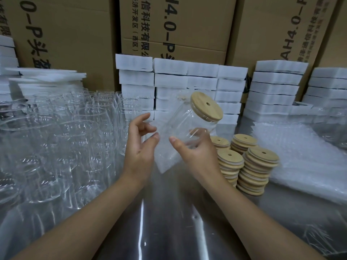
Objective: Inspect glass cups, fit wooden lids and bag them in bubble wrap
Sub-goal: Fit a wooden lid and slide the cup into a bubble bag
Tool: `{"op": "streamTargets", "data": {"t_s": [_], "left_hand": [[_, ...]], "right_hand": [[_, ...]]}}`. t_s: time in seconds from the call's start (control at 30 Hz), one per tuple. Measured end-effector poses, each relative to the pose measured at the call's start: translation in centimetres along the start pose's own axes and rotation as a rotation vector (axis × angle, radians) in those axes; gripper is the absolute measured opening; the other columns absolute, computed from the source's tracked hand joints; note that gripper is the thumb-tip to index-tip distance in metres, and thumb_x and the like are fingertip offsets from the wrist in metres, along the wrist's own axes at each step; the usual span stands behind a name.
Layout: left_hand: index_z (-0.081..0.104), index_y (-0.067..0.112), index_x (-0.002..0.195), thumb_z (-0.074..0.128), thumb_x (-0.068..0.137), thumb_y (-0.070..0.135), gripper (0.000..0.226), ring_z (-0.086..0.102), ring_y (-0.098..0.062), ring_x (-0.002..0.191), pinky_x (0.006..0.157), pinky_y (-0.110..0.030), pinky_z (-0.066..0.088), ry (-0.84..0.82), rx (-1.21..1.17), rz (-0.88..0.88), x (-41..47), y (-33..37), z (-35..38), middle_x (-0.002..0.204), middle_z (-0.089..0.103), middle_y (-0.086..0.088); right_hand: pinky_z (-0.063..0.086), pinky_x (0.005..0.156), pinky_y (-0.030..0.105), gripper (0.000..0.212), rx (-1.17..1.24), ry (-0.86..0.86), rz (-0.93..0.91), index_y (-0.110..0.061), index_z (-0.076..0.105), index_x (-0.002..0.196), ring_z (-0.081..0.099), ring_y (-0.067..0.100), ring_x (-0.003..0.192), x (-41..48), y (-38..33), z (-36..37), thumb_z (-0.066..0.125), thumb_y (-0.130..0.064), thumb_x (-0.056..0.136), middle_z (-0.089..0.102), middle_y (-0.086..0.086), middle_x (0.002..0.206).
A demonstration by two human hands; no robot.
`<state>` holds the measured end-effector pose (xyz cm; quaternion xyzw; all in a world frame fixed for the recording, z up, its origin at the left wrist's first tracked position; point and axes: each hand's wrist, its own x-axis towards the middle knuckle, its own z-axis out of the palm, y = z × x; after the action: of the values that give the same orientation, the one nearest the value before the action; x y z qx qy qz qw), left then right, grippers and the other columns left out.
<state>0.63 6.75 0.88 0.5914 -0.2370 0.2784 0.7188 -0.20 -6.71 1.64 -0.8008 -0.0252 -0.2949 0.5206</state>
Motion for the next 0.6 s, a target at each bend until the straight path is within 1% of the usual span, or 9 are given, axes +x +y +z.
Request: {"op": "streamTargets", "data": {"t_s": [0.07, 0.13, 0.2, 0.23, 0.3, 0.37, 0.43, 0.53, 0.6], "left_hand": [[0.037, 0.039, 0.128, 0.067, 0.071, 0.032, 0.065, 0.046, -0.012, 0.127, 0.107, -0.027, 0.039, -0.117, 0.014, -0.014, -0.2, -0.3, -0.3, 0.122, 0.047, 0.001], [0.020, 0.047, 0.137, 0.076, 0.059, 0.046, 0.096, 0.034, -0.005, 0.139, 0.114, -0.023, 0.030, -0.236, 0.171, -0.092, -0.4, -0.6, -0.4, 0.142, 0.037, 0.007], [0.004, 0.047, 0.144, 0.089, 0.055, 0.040, 0.124, 0.028, -0.002, 0.142, 0.115, -0.025, 0.029, -0.319, 0.378, -0.145, -0.5, -1.2, -0.3, 0.153, 0.028, 0.009], [0.000, 0.045, 0.145, 0.093, 0.057, 0.032, 0.129, 0.029, -0.003, 0.142, 0.116, -0.030, 0.031, -0.341, 0.444, -0.147, -0.6, -1.4, -0.2, 0.155, 0.028, 0.008], [0.012, 0.044, 0.147, 0.094, 0.059, 0.025, 0.123, 0.042, -0.001, 0.134, 0.110, -0.028, 0.040, -0.332, 0.416, -0.141, -0.6, -1.9, -0.1, 0.148, 0.041, 0.013], [0.033, 0.053, 0.132, 0.093, 0.053, 0.032, 0.102, 0.053, 0.016, 0.112, 0.089, -0.007, 0.044, -0.320, 0.353, -0.121, -0.6, -2.1, -0.1, 0.124, 0.055, 0.028], [0.038, 0.058, 0.116, 0.086, 0.046, 0.044, 0.086, 0.055, 0.024, 0.098, 0.075, 0.002, 0.041, -0.276, 0.314, -0.139, -0.6, -1.8, 0.1, 0.109, 0.058, 0.033], [0.041, 0.053, 0.118, 0.077, 0.040, 0.054, 0.086, 0.057, 0.020, 0.098, 0.074, -0.002, 0.044, -0.190, 0.307, -0.141, -0.5, -1.8, 0.0, 0.104, 0.061, 0.032], [0.039, 0.047, 0.130, 0.076, 0.039, 0.057, 0.099, 0.059, 0.008, 0.106, 0.085, -0.015, 0.051, -0.151, 0.318, -0.140, -0.5, -1.8, 0.0, 0.110, 0.059, 0.022]], "right_hand": [[0.048, 0.080, 0.023, 0.071, 0.073, 0.003, 0.026, -0.029, 0.049, 0.111, 0.060, 0.008, 0.098, 0.1, 0.1, 0.1, 0.066, -0.069, 0.055, 0.060, -0.011, 0.102], [0.049, 0.093, 0.036, 0.065, 0.133, 0.004, 0.032, -0.037, 0.046, 0.113, 0.057, 0.011, 0.108, 0.2, 0.1, 0.2, 0.071, -0.062, 0.059, 0.060, -0.011, 0.110], [0.049, 0.094, 0.038, 0.068, 0.133, 0.005, 0.030, -0.039, 0.046, 0.113, 0.056, 0.008, 0.106, 0.2, 0.0, 0.1, 0.069, -0.064, 0.054, 0.058, -0.010, 0.111], [0.049, 0.093, 0.036, 0.070, 0.104, -0.004, 0.026, -0.037, 0.047, 0.112, 0.055, 0.007, 0.104, 0.2, 0.0, 0.1, 0.066, -0.066, 0.052, 0.057, -0.009, 0.110], [0.047, 0.092, 0.033, 0.067, -0.006, -0.043, 0.008, -0.032, 0.048, 0.108, 0.053, 0.010, 0.105, 0.1, -0.2, 0.0, 0.063, -0.066, 0.052, 0.052, -0.007, 0.111], [0.045, 0.096, 0.032, 0.065, -0.082, -0.109, 0.001, -0.031, 0.047, 0.106, 0.050, 0.012, 0.110, -0.2, -0.2, -0.1, 0.067, -0.064, 0.054, 0.045, -0.006, 0.113], [0.044, 0.101, 0.035, 0.067, -0.078, -0.191, 0.005, -0.029, 0.046, 0.114, 0.050, 0.011, 0.116, -0.3, 0.0, -0.1, 0.079, -0.053, 0.061, 0.044, -0.005, 0.121], [0.044, 0.104, 0.036, 0.082, 0.008, -0.302, 0.022, -0.025, 0.041, 0.133, 0.050, 0.009, 0.121, -0.5, -0.1, 0.0, 0.083, -0.046, 0.066, 0.048, -0.002, 0.132], [0.043, 0.106, 0.033, 0.102, 0.087, -0.346, 0.030, -0.028, 0.032, 0.143, 0.047, 0.004, 0.125, -0.5, -0.3, 0.0, 0.081, -0.054, 0.058, 0.045, -0.007, 0.137]]}}
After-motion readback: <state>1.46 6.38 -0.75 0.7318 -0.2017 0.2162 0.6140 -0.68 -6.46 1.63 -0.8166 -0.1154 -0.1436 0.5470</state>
